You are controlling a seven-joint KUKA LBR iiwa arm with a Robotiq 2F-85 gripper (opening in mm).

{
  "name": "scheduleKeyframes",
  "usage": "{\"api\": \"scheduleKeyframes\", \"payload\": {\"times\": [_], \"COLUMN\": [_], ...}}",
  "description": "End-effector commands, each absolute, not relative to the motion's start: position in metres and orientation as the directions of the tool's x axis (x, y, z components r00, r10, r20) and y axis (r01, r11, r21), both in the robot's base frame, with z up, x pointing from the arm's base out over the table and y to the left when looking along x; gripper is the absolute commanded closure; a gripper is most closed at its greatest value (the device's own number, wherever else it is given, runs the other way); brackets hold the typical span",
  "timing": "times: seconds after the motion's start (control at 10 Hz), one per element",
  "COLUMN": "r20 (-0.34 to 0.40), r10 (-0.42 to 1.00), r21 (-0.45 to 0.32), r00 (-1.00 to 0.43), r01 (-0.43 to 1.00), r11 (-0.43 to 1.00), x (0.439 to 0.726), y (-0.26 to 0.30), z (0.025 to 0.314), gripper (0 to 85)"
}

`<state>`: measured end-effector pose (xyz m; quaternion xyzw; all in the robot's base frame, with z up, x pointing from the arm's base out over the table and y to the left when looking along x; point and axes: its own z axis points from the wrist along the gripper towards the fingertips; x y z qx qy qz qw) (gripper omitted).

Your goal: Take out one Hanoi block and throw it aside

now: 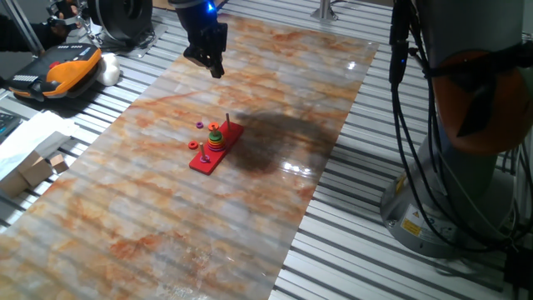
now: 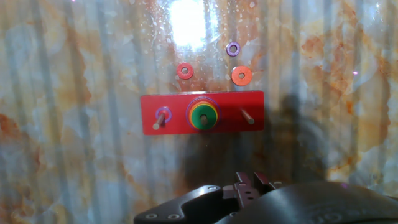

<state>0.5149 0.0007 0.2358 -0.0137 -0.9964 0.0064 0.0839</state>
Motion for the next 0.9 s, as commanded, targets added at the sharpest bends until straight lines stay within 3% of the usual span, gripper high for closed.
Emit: {"api": "scheduleKeyframes", "payload": {"times": [0.0, 0.8], "r20": [0.168, 0.165], "r10": [0.028, -0.01], "r21": [-0.015, -0.015], "r00": [-0.985, -0.986], "r01": [0.026, -0.012], "r11": [1.0, 1.0], "x": [0.5149, 0.5144], "y": [0.0008, 0.001], "z": [0.2359, 0.2358], "gripper": [68.0, 68.0]}}
